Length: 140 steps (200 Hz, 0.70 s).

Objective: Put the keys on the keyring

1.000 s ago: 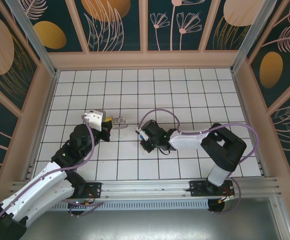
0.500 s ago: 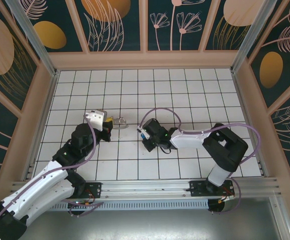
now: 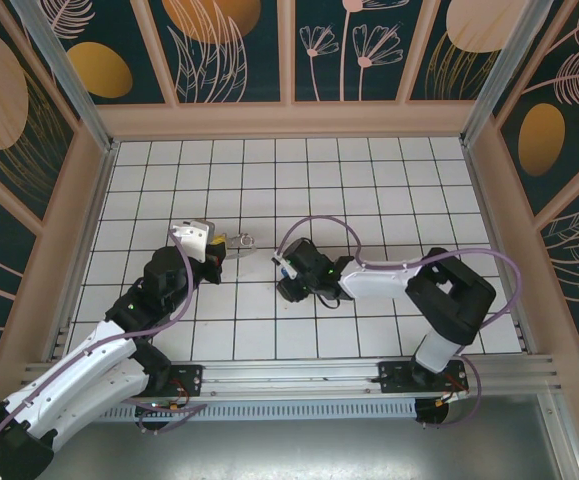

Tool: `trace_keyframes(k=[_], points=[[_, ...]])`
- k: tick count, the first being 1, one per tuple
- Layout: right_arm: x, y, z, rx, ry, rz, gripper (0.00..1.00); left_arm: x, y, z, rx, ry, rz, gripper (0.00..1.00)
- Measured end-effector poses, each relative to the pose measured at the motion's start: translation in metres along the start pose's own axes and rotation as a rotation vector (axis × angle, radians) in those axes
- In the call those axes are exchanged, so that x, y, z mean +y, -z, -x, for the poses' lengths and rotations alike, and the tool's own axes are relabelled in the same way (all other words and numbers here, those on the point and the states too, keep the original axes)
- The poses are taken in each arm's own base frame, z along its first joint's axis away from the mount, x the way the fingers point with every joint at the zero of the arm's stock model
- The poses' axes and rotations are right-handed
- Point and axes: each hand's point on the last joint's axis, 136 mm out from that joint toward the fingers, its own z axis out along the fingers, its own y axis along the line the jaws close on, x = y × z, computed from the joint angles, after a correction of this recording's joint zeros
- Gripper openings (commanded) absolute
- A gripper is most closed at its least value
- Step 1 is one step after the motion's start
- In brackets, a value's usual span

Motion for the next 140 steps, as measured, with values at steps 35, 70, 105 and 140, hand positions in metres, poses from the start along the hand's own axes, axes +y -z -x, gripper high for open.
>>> trace_keyframes(k=[35, 70, 105, 140], points=[[-0.003, -0.006, 0.0, 0.009, 0.001, -0.024, 0.39, 0.0, 0.0, 0.0, 0.0, 0.0, 0.0, 0.0], [-0.008, -0.009, 0.002, 0.004, 0.002, -0.054, 0.28, 0.0, 0.001, 0.002, -0.006, 0.001, 0.001, 0.0], [-0.012, -0.008, 0.003, -0.002, 0.004, -0.076, 0.18, 0.0, 0.002, 0.002, -0.009, 0.001, 0.002, 0.0], [-0.014, -0.005, 0.001, -0.012, 0.006, -0.09, 0.13, 0.001, 0.002, 0.002, -0.009, 0.001, 0.002, 0.0]])
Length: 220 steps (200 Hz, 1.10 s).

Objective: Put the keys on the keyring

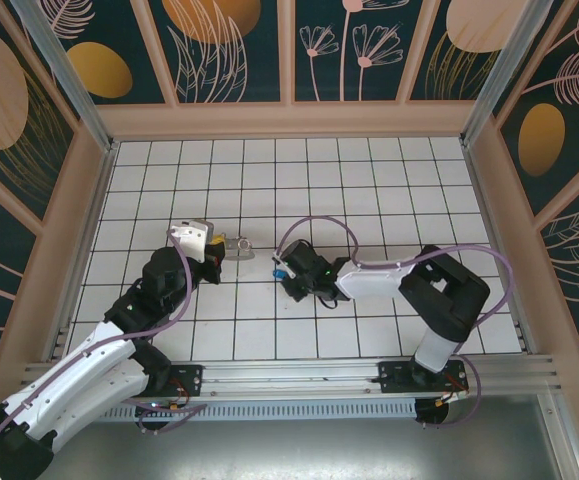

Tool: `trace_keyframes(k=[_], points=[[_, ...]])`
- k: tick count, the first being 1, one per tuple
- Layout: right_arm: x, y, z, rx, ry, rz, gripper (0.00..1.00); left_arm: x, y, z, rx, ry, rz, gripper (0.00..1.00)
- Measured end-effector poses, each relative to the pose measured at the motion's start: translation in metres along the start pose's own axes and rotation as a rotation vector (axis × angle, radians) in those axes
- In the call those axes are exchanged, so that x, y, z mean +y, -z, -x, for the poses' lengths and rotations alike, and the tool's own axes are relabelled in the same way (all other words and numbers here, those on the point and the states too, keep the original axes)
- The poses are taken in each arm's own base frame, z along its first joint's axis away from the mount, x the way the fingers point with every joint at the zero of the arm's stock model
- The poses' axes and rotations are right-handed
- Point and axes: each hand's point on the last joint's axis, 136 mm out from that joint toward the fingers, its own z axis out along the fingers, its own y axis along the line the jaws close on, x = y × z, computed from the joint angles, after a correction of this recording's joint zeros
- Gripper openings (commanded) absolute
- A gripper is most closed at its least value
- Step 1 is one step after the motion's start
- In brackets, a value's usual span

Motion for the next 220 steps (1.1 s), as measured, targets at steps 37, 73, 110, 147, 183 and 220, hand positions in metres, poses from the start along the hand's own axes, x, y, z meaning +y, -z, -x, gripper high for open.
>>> trace_keyframes(k=[37, 73, 110, 147, 183, 220], points=[[-0.003, 0.01, -0.004, -0.015, -0.002, 0.001, 0.05, 0.0, 0.0, 0.0, 0.0, 0.0, 0.0, 0.0], [-0.005, 0.017, -0.008, -0.02, -0.009, 0.02, 0.0, 0.0, 0.0, -0.001, 0.004, -0.001, 0.0, 0.0], [-0.011, 0.022, -0.016, -0.016, -0.032, 0.04, 0.04, 0.0, 0.0, -0.001, 0.005, -0.001, -0.003, 0.0], [-0.01, 0.024, -0.015, -0.017, -0.05, 0.061, 0.16, -0.001, 0.0, -0.001, 0.006, -0.001, -0.007, 0.0], [-0.007, 0.024, -0.017, -0.002, -0.067, 0.094, 0.21, -0.002, 0.0, -0.001, 0.006, -0.001, -0.01, 0.0], [-0.009, 0.024, -0.023, 0.022, -0.086, 0.092, 0.21, -0.002, 0.0, -0.001, 0.004, 0.0, -0.011, 0.0]])
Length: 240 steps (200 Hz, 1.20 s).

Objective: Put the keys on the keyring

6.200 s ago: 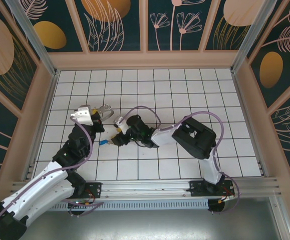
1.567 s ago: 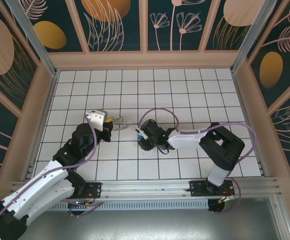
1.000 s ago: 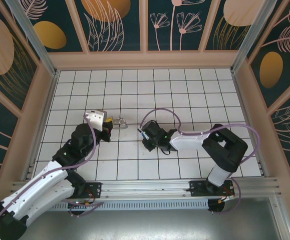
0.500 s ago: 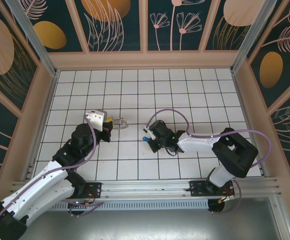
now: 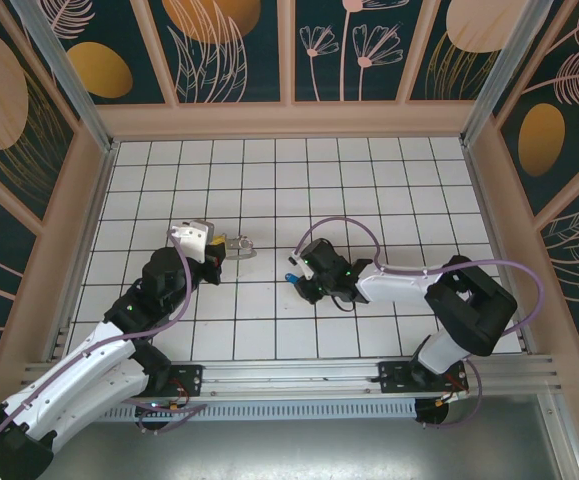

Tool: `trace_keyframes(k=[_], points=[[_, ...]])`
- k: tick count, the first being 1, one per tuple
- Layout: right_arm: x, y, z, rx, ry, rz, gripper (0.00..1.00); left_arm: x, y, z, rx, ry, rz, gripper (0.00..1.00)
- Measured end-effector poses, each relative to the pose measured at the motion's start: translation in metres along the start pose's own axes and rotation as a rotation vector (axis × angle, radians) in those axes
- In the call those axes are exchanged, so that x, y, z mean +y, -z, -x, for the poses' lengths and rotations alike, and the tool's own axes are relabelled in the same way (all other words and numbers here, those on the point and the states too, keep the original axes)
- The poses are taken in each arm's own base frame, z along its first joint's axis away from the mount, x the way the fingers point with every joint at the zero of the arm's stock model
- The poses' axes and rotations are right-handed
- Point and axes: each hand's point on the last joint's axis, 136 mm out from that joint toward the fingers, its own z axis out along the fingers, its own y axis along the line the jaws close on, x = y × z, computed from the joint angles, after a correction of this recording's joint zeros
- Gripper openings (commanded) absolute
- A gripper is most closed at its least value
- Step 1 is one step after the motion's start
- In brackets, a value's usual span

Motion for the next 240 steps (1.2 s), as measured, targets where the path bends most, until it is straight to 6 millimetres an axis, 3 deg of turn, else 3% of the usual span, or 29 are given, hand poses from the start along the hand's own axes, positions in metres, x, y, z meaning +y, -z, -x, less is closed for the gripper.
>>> trace_keyframes(k=[90, 240], points=[[-0.0016, 0.0001, -0.0027, 0.012, -0.004, 0.0, 0.12, -0.002, 0.0005, 0.0002, 0.0, 0.0, -0.012, 0.0], [-0.0024, 0.0002, 0.0004, 0.005, -0.024, 0.031, 0.14, -0.0026, 0.002, 0.002, -0.007, 0.002, -0.016, 0.0]])
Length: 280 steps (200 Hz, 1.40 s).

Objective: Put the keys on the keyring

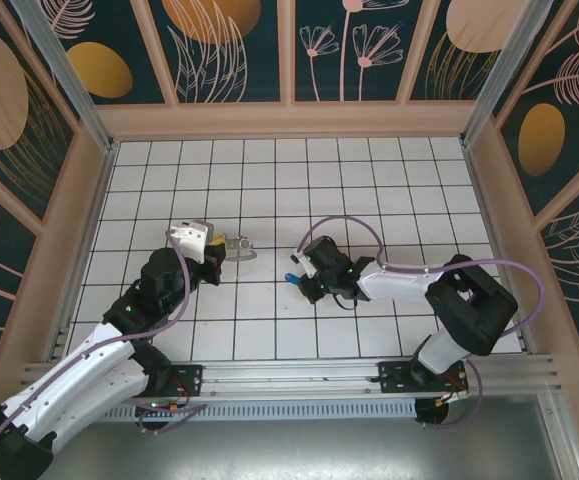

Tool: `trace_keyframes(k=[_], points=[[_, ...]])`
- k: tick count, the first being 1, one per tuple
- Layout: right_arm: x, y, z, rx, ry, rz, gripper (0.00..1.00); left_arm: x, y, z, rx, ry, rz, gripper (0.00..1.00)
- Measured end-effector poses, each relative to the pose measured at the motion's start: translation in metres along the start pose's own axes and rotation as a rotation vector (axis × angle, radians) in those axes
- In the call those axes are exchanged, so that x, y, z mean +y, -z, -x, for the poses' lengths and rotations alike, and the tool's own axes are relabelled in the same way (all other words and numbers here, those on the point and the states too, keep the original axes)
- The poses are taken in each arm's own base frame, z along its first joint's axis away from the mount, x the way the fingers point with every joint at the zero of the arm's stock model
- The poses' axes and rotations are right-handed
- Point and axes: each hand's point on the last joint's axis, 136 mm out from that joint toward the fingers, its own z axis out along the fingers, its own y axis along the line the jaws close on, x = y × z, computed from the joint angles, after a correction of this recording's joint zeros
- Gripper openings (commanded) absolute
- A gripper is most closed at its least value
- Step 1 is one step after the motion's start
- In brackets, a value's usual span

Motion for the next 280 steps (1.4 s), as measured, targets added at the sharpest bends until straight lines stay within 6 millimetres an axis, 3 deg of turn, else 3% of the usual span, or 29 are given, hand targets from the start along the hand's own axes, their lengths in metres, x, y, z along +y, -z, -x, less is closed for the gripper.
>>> trace_keyframes(k=[77, 131, 196, 226, 280], points=[[0.003, -0.005, -0.002, 0.012, -0.004, 0.026, 0.12, 0.0, 0.001, 0.001, -0.005, 0.001, -0.001, 0.0], [0.001, -0.007, -0.002, 0.016, -0.008, 0.022, 0.0, 0.0, 0.001, 0.002, -0.006, 0.001, -0.001, 0.0], [0.001, -0.002, 0.001, -0.004, 0.0, 0.029, 0.0, 0.0, 0.0, 0.001, -0.002, 0.0, -0.001, 0.0], [0.011, 0.028, 0.014, -0.125, 0.063, 0.069, 0.0, -0.002, 0.0, -0.001, 0.005, -0.009, -0.011, 0.0], [0.043, 0.117, 0.062, -0.504, 0.22, 0.173, 0.0, -0.031, 0.0, 0.008, 0.023, -0.064, -0.166, 0.0]])
